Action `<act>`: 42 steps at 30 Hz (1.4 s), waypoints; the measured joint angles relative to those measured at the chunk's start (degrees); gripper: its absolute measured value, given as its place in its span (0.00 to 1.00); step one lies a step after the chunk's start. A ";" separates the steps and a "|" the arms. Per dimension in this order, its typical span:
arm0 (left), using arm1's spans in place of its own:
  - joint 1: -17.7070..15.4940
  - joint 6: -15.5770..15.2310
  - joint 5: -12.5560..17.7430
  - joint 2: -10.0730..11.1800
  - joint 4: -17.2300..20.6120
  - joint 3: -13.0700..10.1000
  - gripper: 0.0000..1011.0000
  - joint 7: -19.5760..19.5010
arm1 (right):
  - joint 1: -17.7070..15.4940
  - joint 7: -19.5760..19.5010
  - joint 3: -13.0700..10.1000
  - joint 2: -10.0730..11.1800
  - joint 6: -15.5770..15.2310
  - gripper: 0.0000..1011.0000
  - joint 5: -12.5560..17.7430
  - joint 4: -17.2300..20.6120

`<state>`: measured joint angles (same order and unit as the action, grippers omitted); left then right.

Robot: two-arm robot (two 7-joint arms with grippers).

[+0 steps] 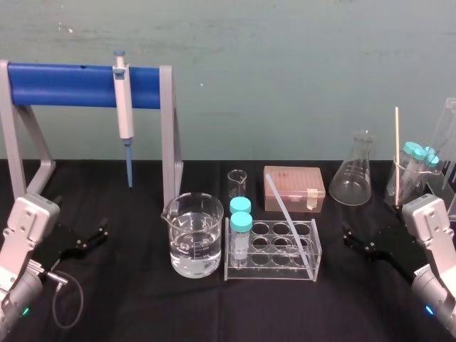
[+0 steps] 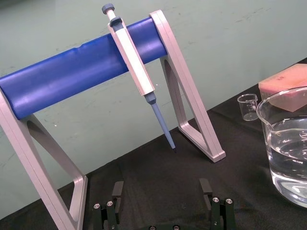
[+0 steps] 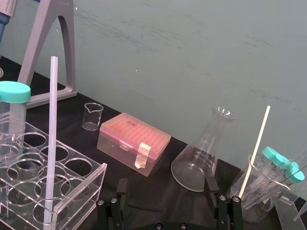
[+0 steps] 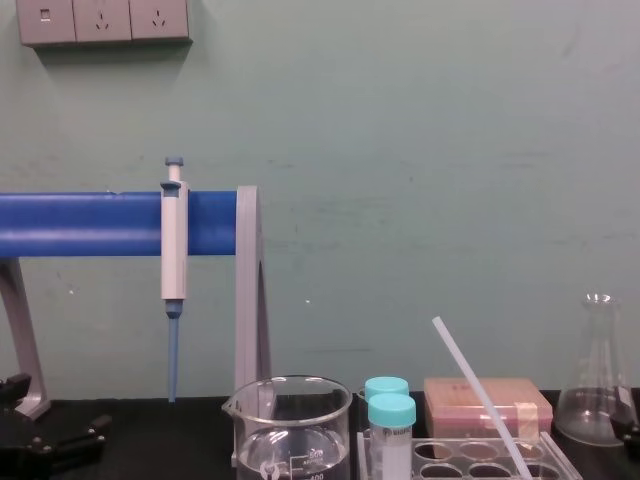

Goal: Pick up the stirring rod with one hand, then place it down.

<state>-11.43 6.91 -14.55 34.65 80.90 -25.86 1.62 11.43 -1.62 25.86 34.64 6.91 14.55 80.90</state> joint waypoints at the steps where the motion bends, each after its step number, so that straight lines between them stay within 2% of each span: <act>1: 0.00 0.00 0.00 0.00 0.00 0.00 0.99 0.00 | 0.00 0.00 0.00 0.00 0.00 0.99 0.00 0.00; 42: 0.00 0.00 0.00 0.00 0.00 0.00 0.99 0.00 | 0.00 0.00 0.00 0.00 0.00 0.99 0.00 0.00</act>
<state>-11.43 6.91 -14.55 34.65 80.90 -25.86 1.62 11.43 -1.62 25.86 34.64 6.91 14.55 80.90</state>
